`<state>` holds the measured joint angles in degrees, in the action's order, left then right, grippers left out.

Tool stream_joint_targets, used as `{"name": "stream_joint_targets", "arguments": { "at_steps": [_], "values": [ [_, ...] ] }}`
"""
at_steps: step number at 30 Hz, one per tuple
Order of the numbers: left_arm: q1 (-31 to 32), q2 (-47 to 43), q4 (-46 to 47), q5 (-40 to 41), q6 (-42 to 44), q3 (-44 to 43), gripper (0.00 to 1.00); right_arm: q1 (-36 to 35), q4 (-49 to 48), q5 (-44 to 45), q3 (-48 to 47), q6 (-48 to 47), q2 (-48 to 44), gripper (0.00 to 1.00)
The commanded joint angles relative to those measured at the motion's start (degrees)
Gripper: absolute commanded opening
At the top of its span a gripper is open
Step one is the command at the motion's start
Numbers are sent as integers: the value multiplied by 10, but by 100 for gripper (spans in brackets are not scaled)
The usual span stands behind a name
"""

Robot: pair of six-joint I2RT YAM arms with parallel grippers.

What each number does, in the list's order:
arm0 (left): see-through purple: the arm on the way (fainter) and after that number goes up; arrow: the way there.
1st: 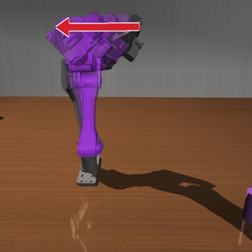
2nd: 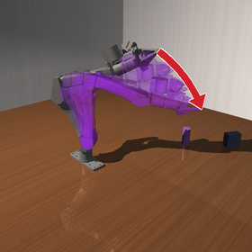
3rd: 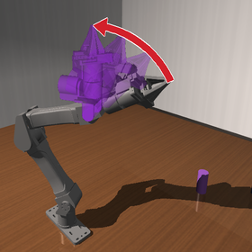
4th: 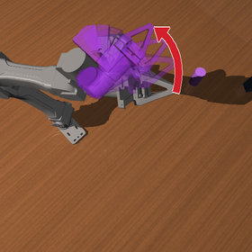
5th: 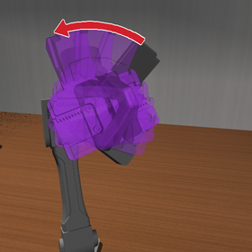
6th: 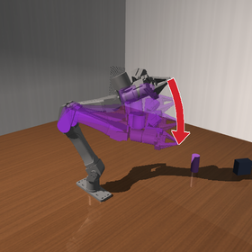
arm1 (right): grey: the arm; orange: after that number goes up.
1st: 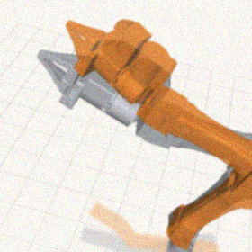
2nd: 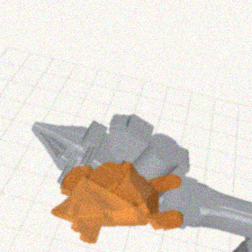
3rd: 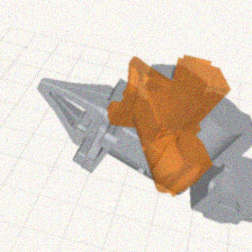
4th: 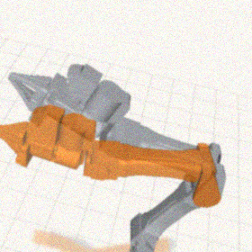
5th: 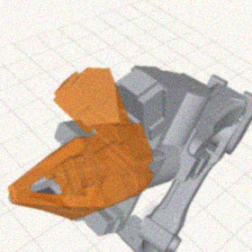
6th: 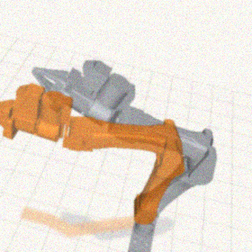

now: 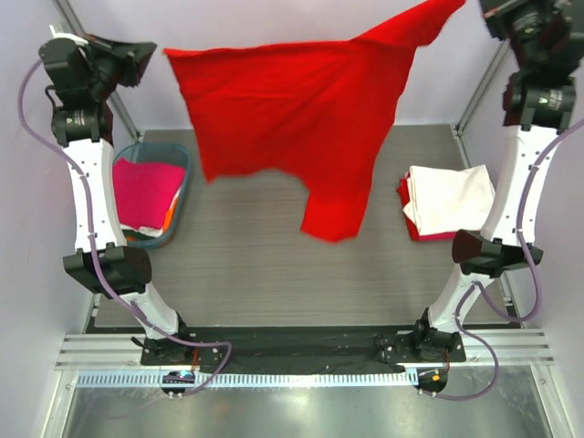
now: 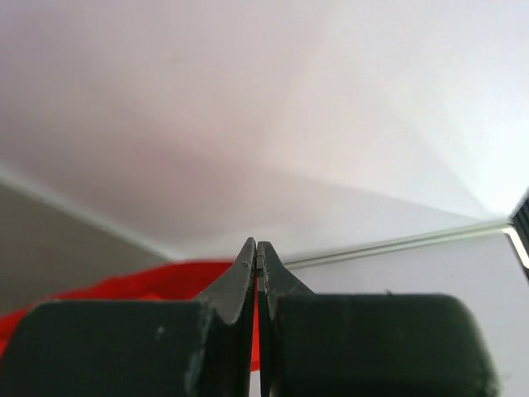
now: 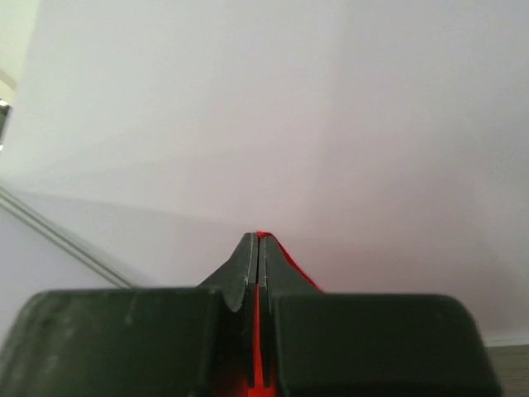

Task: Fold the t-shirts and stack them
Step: Flatten the tshirt out

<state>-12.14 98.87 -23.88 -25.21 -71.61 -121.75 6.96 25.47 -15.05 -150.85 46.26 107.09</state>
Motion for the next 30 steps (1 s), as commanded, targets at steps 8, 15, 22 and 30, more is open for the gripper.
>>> {"name": "stream_joint_targets", "arguments": {
  "at_steps": [8, 15, 22, 30],
  "values": [
    [-29, -91, 161, -58, 14, 180, 0, 105, -233, -258, 250, 169, -137, 1],
    [53, -188, 132, -7, 125, 453, 0, 104, -285, -271, 712, 100, -319, 1],
    [284, -185, 141, 100, 162, 558, 60, 100, -201, -255, 841, 31, -388, 1],
    [404, -2, 143, 136, 180, 439, 71, 99, -162, -220, 832, -4, -387, 1]
  ]
}}
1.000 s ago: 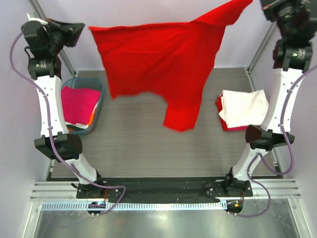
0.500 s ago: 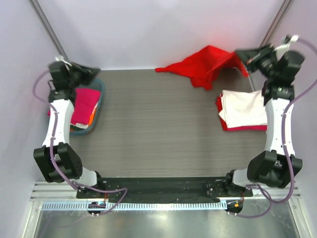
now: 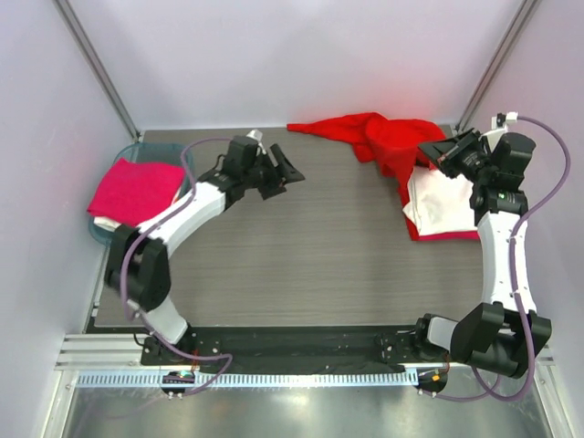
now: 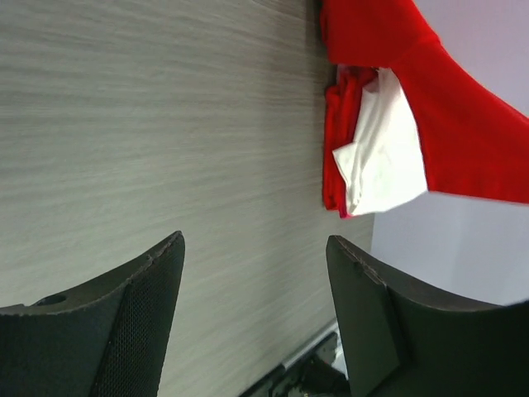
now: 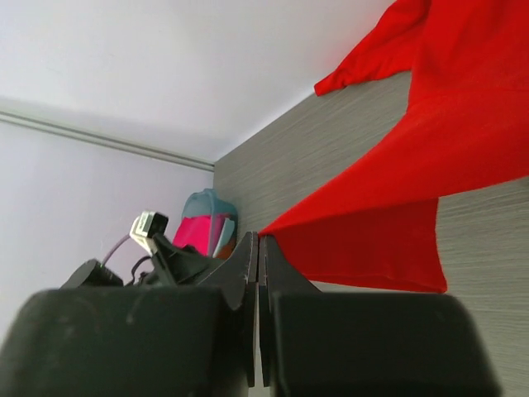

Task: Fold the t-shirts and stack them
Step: Flatten the tshirt out

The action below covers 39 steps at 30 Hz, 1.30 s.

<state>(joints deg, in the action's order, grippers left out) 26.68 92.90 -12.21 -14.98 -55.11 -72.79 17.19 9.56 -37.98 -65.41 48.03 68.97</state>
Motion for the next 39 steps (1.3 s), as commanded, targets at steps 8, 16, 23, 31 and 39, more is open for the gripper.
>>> {"name": "stream_joint_targets", "arguments": {
  "at_steps": [8, 16, 23, 31, 39],
  "values": [
    [45, 240, 51, 28, -49, -216, 67, -29, 19, 34, -126, -31, 111, 1],
    [-24, 87, 71, 67, -61, -38, 71, -288, 131, 105, -399, -103, 318, 1],
    [-161, -188, -51, 141, 17, 118, 80, -512, 214, 135, -660, -138, 415, 1],
    [-196, -313, -104, 120, 23, 181, 82, -553, 302, 268, -697, -169, 341, 1],
    [-196, -318, -99, 91, 19, 214, 82, -412, 229, 272, -335, -109, 96, 1]
  ]
}}
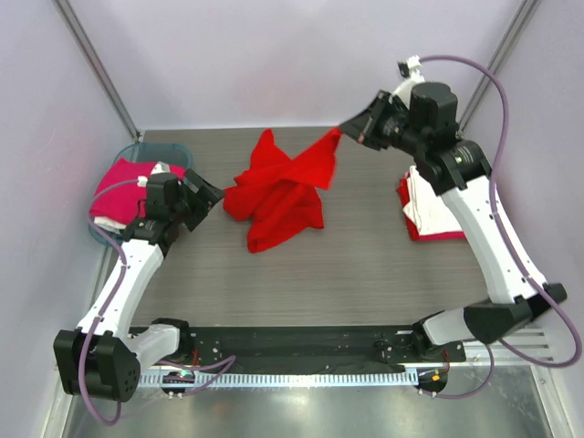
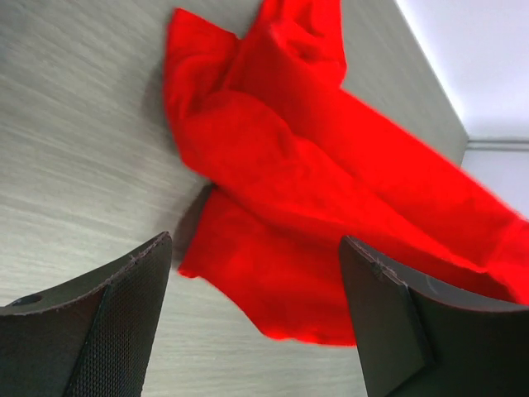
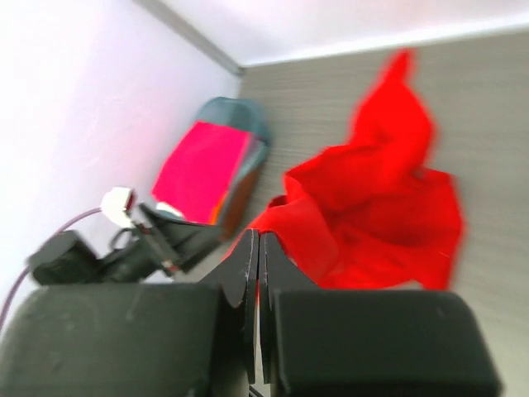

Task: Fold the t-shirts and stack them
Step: Flatten the tshirt out

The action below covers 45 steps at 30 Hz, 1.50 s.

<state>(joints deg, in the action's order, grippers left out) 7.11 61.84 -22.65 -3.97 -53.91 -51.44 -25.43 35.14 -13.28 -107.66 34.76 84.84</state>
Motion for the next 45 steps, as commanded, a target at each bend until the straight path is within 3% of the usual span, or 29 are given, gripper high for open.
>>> {"name": "stream_joint_targets", "arguments": {
  "at_steps": [1, 5, 10, 17, 23, 36, 38, 40, 41, 42, 43, 45],
  "values": [
    [0, -7, 8, -28, 6, 2, 82, 24, -34, 25, 111, 24, -80, 1],
    [1, 8, 9, -53, 13, 7, 81, 40, -34, 27, 208, 17, -132, 1],
    [13, 32, 20, -68, 22, 40, 76, 49, -44, 95, 323, 18, -197, 1],
    [15, 80, 59, -59, 24, 71, 73, 96, -46, 192, 413, 39, -278, 1],
    [15, 156, 92, -62, 9, 43, 78, 115, -45, 289, 463, 40, -355, 1],
    [41, 345, 150, -60, -30, -72, 75, 116, -61, 236, 470, 1, -355, 1],
    [46, 370, 150, -57, -30, -88, 69, 117, -62, 235, 471, 0, -357, 1],
    [48, 383, 151, -56, -28, -95, 44, 117, -64, 236, 471, -1, -358, 1],
    [49, 390, 151, -56, -24, -96, 20, 116, -64, 236, 472, -1, -357, 1],
    [50, 388, 150, -59, -22, -96, 10, 117, -63, 236, 472, 0, -357, 1],
    [50, 380, 151, -59, -23, -89, 2, 117, -63, 237, 472, 0, -356, 1],
    [61, 342, 151, -35, -13, -90, 0, 117, -64, 239, 471, 6, -353, 1]
  ]
}}
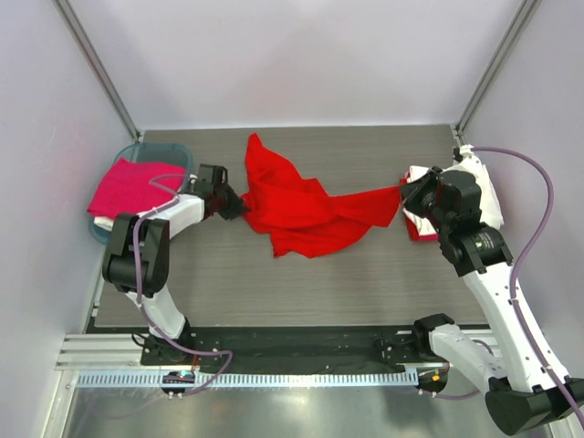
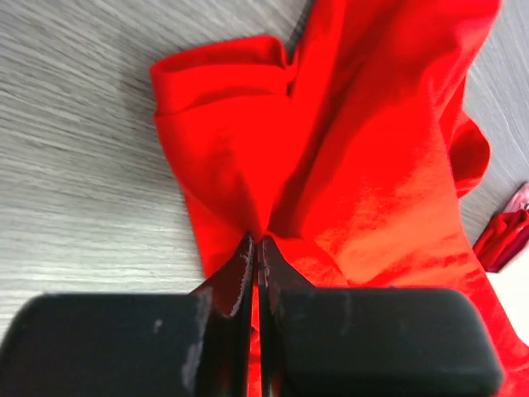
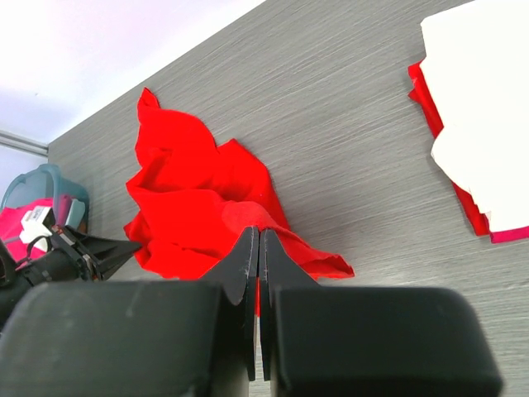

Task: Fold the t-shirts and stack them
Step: Flatten the tshirt out

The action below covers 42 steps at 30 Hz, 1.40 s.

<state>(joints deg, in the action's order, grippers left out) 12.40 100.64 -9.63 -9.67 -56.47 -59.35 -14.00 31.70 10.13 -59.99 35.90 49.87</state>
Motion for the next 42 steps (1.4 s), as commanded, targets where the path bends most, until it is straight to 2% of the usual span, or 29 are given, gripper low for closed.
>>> {"name": "stream_joint_targets", "arguments": {
  "at_steps": [1, 4, 5, 8, 9, 11, 14, 19, 20, 21, 22, 23, 27, 32, 36, 39, 41, 42],
  "values": [
    [10, -58, 10, 29, 23, -18, 0, 3, -30, 9, -9, -5, 0, 1],
    [10, -97, -82, 73, 72, -82, 0, 3, -26, 28, -29, -4, 20, 1],
    [9, -108, -148, 90, 86, -127, 0, 3, -23, 31, -36, -5, 26, 1],
    [9, -176, -234, 168, 137, -162, 0, 5, -9, 44, -62, -7, 38, 1],
    [10, -219, -245, 184, 149, -161, 0, 6, -7, 45, -66, -8, 40, 1],
    [10, -252, -290, 206, 169, -152, 0, 6, -5, 46, -71, -10, 40, 1],
    [11, -285, -354, 196, 184, -140, 0, 6, -2, 52, -65, -8, 39, 1],
    [19, -328, -360, 192, 179, -75, 1, 8, 4, 58, -51, -2, 37, 1],
    [20, -338, -350, 183, 175, -50, 7, 9, 6, 61, -49, 0, 33, 1],
    [20, -344, -348, 154, 169, -39, 33, 9, 9, 63, -47, 0, 31, 1],
    [21, -350, -343, 145, 160, -27, 48, 9, 11, 64, -45, 0, 28, 1],
    [28, -366, -342, 150, 152, -5, 73, 10, 14, 67, -44, -1, 24, 1],
    [31, -421, -312, 178, 128, 59, 98, 9, 31, 82, -30, 8, -6, 1],
    [31, -395, -296, 169, 118, 81, 97, 9, 35, 58, 5, 30, -28, 1],
    [31, -353, -263, 206, 123, 88, 86, 9, 34, 36, 25, 37, -35, 1],
    [32, -318, -218, 180, 134, 87, 75, 9, 31, 20, 37, 39, -44, 1],
    [32, -282, -202, 174, 136, 76, 71, 9, 30, 16, 44, 38, -50, 1],
    [32, -266, -197, 181, 137, 71, 66, 9, 30, 16, 46, 37, -52, 1]
  ]
}}
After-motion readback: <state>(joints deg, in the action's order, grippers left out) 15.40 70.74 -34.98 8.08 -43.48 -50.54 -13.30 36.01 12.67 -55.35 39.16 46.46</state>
